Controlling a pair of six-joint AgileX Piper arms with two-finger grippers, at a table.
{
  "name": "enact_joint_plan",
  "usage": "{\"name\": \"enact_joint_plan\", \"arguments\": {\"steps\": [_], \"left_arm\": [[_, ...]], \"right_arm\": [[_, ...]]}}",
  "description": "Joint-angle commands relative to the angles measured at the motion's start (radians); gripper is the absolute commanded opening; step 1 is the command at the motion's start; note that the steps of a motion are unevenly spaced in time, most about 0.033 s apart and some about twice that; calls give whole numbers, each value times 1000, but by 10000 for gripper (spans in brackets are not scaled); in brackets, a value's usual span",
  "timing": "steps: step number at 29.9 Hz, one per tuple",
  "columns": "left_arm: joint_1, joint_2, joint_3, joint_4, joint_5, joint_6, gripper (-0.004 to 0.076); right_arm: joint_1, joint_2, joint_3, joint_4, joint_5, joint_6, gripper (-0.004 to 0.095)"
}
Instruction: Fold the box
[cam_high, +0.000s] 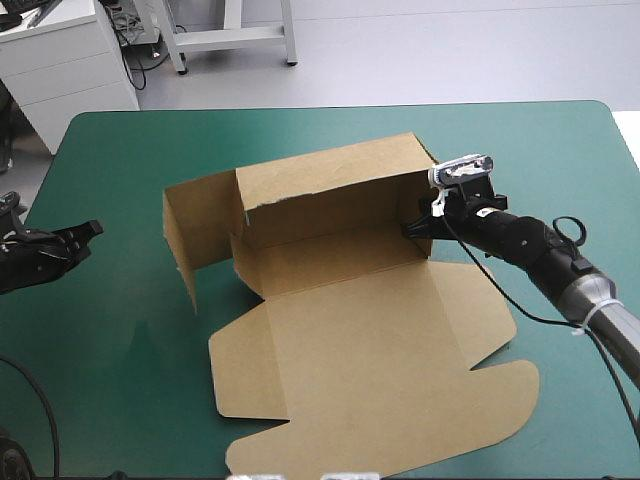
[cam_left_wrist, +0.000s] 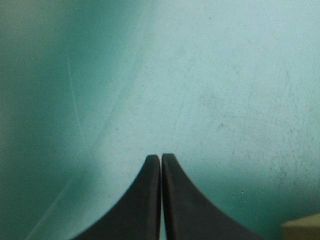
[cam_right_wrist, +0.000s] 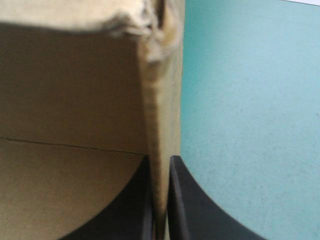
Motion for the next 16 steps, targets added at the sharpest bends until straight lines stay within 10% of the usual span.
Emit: {"name": "enact_joint_plan", "arguments": {"steps": [1, 7, 16], "left_arm": [[5, -29, -26, -44, -35, 1, -9], [5, -29, -26, -44, -33, -1, -9], [5, -29, -26, -51, -33, -16, -9]], "right_arm": [[-2, -36, -123, -100, 64, 231, -15], [-2, -36, -278, -577, 321, 744, -16], [-2, -36, -448, -606, 639, 814, -16]]}}
